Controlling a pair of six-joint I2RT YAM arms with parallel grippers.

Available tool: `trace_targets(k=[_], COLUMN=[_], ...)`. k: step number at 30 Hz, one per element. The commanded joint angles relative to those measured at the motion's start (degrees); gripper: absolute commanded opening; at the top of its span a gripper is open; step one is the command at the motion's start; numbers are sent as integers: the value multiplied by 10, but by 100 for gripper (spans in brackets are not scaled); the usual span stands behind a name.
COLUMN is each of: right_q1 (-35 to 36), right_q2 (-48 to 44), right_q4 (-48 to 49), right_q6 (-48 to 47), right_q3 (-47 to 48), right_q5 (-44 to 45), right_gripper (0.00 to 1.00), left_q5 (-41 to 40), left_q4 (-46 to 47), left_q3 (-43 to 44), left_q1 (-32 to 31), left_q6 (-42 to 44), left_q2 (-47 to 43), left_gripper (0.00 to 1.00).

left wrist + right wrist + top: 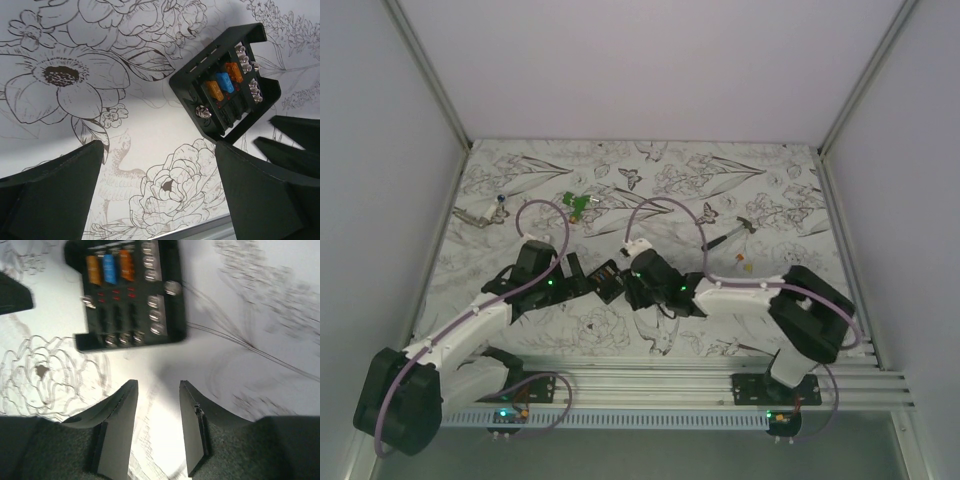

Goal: Snap on the fuse box
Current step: Adjust the fuse box base at the center of the board, then pick up the fuse from the center of the board.

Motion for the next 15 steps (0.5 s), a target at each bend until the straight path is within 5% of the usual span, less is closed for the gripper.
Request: trace_targets(k=[1, 8, 15], right_q1=[-29, -140, -313], right_q2=[-95, -244, -289], right_q4=[-118, -226, -225], right_q6=[8, 28, 6], right_q3=[-25, -98, -131], right_q5=[99, 144, 87], right_gripper=[46, 57, 60], left_q5=[41, 68, 83], left_q4=[-19, -19, -20], left_q3=[9, 14, 14], left_q1=[2, 2, 2], left_q6=[9, 15, 22], left_q2=[2, -11, -11], left_gripper=[100, 100, 100])
